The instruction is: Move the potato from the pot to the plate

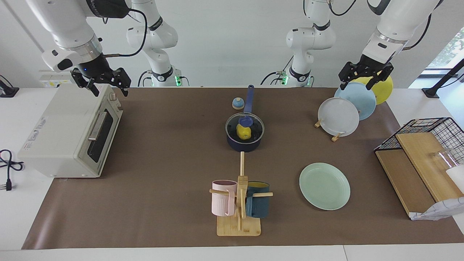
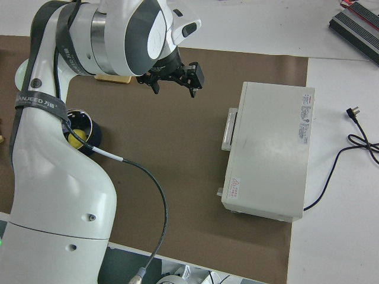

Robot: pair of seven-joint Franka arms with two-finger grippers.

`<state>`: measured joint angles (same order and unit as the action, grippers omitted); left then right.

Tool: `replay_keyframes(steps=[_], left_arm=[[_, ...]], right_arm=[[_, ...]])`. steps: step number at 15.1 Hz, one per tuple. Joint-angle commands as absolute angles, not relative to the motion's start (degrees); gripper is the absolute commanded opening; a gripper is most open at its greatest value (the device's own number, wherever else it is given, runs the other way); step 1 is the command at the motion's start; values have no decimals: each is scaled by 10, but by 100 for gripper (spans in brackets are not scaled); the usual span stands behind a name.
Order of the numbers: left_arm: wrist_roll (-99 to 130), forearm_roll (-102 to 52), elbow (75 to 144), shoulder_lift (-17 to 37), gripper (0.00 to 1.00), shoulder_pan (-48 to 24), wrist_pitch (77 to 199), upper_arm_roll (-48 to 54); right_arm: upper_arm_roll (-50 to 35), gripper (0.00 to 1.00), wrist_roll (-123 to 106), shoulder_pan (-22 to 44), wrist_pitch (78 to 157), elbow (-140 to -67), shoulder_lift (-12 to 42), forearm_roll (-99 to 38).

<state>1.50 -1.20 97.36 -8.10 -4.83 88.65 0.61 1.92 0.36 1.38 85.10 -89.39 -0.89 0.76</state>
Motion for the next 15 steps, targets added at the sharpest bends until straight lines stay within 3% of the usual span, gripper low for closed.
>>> replay_keyframes(steps=[1,15], left_arm=[[22,-18,983,-87,100,-42,898,9],[60,-18,983,-88,100,-48,898,10]], right_arm=[[18,100,-6,11,859,-908,-20,-2],[-22,100,12,14,856,-893,-8,2]])
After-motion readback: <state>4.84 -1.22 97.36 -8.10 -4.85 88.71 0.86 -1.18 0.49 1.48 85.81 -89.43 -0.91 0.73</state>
